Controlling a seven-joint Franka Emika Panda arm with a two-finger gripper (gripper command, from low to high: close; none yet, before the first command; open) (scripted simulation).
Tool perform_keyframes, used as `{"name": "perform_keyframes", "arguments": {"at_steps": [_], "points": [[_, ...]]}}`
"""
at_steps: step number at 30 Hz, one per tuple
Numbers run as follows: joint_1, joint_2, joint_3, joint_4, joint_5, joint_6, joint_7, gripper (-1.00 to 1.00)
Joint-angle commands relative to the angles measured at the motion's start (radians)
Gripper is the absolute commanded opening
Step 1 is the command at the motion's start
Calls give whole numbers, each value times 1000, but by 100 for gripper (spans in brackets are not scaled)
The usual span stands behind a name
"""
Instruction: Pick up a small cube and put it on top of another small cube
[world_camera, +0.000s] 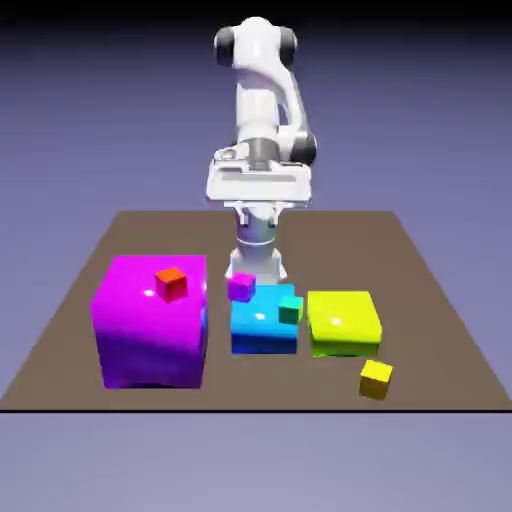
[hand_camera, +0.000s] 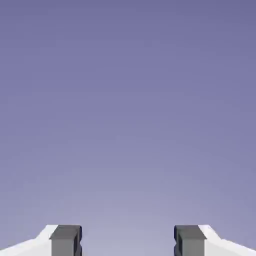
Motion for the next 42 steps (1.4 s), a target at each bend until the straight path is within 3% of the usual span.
{"name": "perform_keyframes", "arguments": {"at_steps": [1, 31, 39, 40, 42], "points": [[21, 29, -5, 15, 29, -6, -44, 0], [649, 888, -166, 459, 884, -185, -1348, 0], [572, 1103, -41, 591, 1076, -104, -1534, 0], [572, 1103, -41, 591, 1076, -104, -1534, -100], [588, 1066, -64, 568, 1044, -119, -1505, -100]]}}
